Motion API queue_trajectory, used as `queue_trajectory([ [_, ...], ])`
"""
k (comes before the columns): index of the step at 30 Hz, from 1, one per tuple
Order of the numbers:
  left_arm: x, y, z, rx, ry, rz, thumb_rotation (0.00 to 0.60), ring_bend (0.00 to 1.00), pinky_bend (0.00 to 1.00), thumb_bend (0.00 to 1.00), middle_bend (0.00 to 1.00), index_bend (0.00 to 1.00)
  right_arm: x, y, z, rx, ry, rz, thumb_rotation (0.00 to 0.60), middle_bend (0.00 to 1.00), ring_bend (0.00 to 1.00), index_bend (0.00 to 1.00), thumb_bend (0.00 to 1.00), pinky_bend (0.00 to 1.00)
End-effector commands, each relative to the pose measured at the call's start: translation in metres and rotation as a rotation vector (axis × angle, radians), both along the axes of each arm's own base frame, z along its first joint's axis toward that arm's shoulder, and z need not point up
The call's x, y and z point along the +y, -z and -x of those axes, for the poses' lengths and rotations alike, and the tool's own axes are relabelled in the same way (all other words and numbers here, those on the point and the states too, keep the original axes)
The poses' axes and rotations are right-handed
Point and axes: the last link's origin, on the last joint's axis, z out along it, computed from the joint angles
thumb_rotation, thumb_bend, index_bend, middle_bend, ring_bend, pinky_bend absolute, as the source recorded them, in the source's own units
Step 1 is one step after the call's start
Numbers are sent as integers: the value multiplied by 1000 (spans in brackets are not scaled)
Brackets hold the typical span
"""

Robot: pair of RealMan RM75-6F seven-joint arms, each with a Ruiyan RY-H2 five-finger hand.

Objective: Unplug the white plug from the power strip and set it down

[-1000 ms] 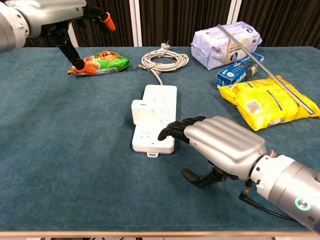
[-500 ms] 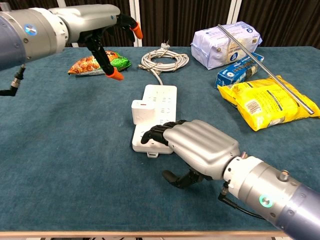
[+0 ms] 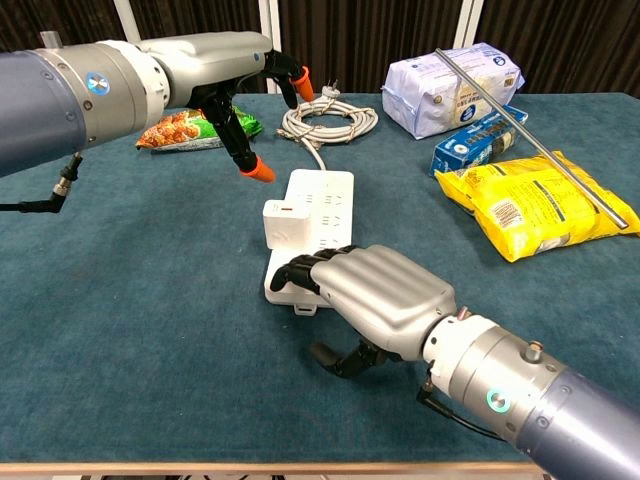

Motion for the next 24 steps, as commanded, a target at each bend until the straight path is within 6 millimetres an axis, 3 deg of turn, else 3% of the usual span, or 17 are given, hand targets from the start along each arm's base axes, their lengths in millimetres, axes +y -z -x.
queue_trajectory([
  [1, -2, 2, 2, 3, -5, 8, 600, 89, 179, 67, 245, 243, 2, 4, 1, 8, 6, -9, 600, 201, 178, 216, 503, 188],
  [24, -11, 37, -4, 83, 3, 75, 600, 136, 193, 103, 401, 360, 9, 12, 9, 30, 28, -36, 600, 201, 177, 217, 504, 188],
])
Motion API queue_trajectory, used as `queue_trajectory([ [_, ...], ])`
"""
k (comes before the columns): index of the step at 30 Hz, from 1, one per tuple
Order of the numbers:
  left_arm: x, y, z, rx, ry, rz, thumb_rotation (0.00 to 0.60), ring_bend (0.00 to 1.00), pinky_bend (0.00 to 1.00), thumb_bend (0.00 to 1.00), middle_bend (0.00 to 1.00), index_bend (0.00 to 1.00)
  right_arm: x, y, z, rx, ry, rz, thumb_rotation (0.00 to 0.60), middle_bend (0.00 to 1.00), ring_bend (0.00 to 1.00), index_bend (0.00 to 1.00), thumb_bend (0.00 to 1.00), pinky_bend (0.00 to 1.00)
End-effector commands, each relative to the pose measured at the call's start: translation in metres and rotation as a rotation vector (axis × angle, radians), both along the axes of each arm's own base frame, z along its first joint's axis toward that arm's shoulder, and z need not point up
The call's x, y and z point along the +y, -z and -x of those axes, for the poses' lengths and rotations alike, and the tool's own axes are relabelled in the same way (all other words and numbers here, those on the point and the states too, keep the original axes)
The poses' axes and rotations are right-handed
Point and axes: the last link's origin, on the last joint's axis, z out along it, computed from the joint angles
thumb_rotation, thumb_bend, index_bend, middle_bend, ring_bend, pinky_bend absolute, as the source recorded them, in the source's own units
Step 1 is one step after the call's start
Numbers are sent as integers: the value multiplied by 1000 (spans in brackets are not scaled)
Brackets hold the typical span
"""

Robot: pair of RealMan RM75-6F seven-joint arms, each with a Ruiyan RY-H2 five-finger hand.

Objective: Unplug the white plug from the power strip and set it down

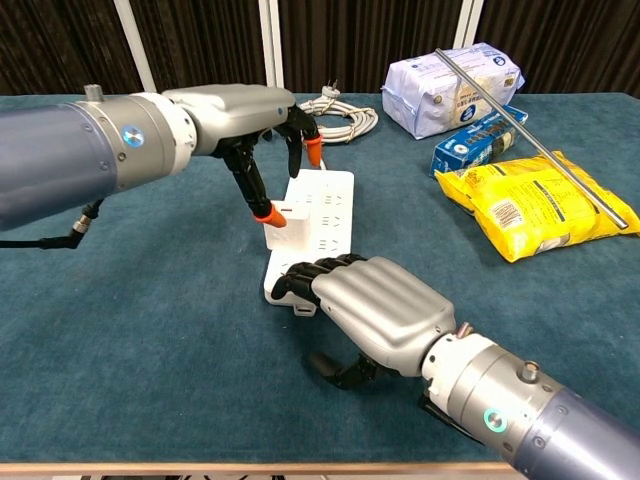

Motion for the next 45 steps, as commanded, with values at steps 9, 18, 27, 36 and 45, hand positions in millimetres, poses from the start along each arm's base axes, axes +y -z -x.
queue_trajectory([
  [9, 6, 21, 2, 99, -39, -3, 600, 136, 181, 156, 409, 391, 0, -2, 4, 1, 2, 3, 600, 201, 177, 217, 504, 188],
  [18, 6, 34, 1, 112, -60, 9, 600, 147, 174, 171, 440, 467, -1, -3, 5, 1, 1, 7, 600, 201, 177, 217, 503, 188],
  [27, 8, 40, 4, 125, -66, -7, 600, 159, 175, 187, 482, 496, -1, -3, 7, 1, 8, 6, 600, 201, 177, 217, 504, 188],
  [36, 8, 45, 7, 147, -66, -5, 600, 161, 176, 204, 489, 506, 0, -3, 7, 1, 6, 6, 600, 201, 177, 217, 504, 188],
  [45, 6, 51, 6, 148, -65, 4, 600, 170, 176, 211, 505, 523, -1, -3, 10, 4, 11, 6, 600, 201, 177, 217, 504, 188],
])
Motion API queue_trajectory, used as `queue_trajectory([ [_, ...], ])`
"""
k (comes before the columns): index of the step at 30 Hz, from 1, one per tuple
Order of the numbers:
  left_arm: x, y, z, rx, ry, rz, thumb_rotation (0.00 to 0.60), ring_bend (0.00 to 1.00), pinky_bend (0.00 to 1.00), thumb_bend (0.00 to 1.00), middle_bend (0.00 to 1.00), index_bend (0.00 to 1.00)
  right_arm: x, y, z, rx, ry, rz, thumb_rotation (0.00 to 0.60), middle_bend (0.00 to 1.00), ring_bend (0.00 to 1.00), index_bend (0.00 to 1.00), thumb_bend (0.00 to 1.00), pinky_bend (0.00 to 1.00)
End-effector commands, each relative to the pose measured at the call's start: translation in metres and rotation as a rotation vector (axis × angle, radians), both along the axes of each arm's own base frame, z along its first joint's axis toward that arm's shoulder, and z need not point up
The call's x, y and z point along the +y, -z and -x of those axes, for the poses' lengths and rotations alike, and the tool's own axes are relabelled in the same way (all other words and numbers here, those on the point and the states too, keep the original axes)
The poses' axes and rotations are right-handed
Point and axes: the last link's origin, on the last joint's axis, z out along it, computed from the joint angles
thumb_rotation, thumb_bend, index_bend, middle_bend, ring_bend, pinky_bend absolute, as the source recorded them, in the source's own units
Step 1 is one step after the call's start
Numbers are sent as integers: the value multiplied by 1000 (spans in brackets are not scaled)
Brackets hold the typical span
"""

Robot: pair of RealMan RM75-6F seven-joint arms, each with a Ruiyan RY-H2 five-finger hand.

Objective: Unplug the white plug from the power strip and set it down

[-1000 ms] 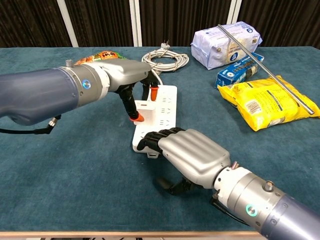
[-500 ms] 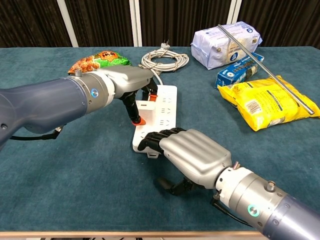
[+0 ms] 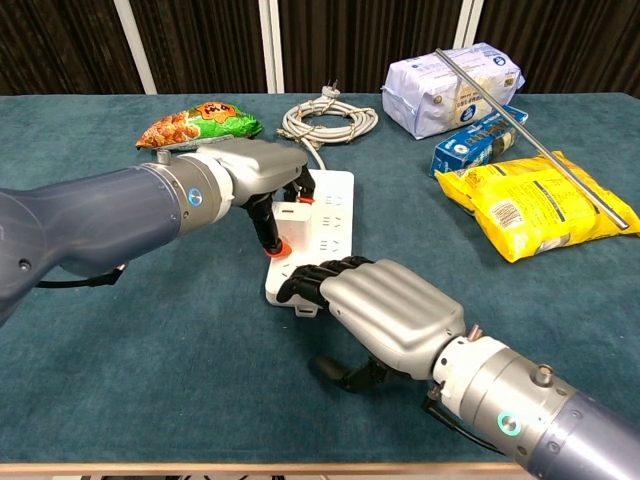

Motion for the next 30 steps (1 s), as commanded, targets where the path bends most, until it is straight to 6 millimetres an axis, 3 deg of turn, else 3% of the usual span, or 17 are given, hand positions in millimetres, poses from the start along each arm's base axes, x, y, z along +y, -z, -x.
queue_trajectory([
  [1, 0, 2, 0, -1, 0, 1, 600, 173, 178, 217, 513, 531, 0, 0, 1, 1, 0, 0, 600, 201, 177, 217, 504, 188],
  [18, -2, 8, 2, 8, 2, -15, 600, 253, 207, 303, 705, 710, -1, 1, 3, 3, 4, -2, 600, 201, 177, 217, 504, 188],
  [30, -2, 7, -5, -15, 20, -24, 600, 295, 225, 315, 760, 763, 1, 3, 4, 7, 9, -11, 600, 201, 177, 217, 504, 188],
])
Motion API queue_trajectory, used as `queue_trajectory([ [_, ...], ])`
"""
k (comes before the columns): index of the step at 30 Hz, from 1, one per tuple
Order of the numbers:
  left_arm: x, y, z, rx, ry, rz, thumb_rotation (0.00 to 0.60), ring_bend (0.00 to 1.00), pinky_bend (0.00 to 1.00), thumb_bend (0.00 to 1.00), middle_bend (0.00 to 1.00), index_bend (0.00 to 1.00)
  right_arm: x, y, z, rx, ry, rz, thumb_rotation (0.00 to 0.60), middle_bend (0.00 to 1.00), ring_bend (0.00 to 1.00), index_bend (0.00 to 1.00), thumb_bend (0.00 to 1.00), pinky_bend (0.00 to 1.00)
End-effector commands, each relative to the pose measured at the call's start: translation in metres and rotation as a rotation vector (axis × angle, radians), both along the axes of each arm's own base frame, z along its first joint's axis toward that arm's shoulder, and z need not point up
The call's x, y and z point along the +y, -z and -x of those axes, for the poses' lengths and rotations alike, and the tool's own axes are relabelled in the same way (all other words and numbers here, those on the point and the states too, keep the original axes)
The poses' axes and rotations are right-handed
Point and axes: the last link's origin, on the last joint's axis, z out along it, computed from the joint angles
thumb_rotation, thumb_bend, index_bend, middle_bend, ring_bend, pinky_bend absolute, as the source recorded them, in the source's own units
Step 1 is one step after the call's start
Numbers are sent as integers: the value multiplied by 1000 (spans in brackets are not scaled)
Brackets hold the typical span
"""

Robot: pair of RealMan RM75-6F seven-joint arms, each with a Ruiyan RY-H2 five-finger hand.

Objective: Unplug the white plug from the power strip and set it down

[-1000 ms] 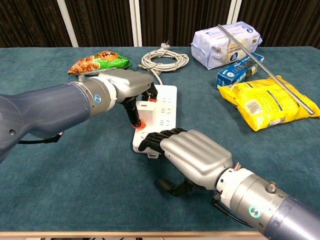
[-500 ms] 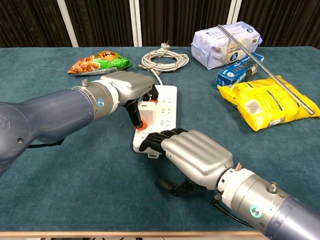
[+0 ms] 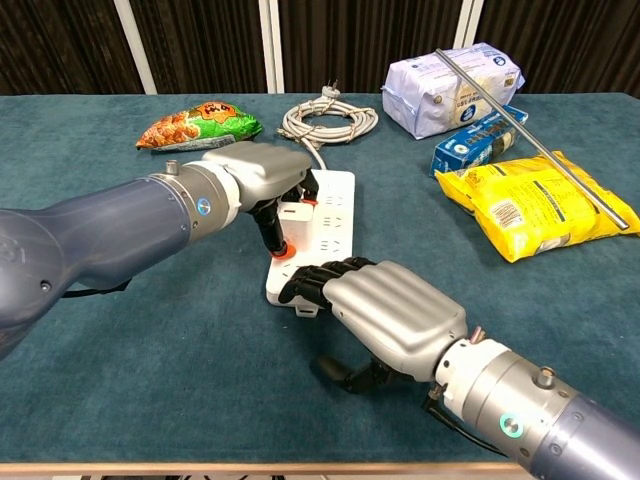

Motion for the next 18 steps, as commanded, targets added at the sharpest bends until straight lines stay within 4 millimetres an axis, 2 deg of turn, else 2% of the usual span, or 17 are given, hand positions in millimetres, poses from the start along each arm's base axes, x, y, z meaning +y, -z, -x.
queue_trajectory([
  [1, 0, 1, -1, -3, 5, -3, 600, 308, 232, 317, 775, 777, 1, 1, 0, -1, 0, -3, 600, 201, 177, 217, 504, 188],
  [18, 2, -1, -1, -24, 3, -27, 600, 369, 273, 319, 834, 815, 5, 3, -1, 3, -5, -8, 600, 201, 177, 224, 504, 188],
])
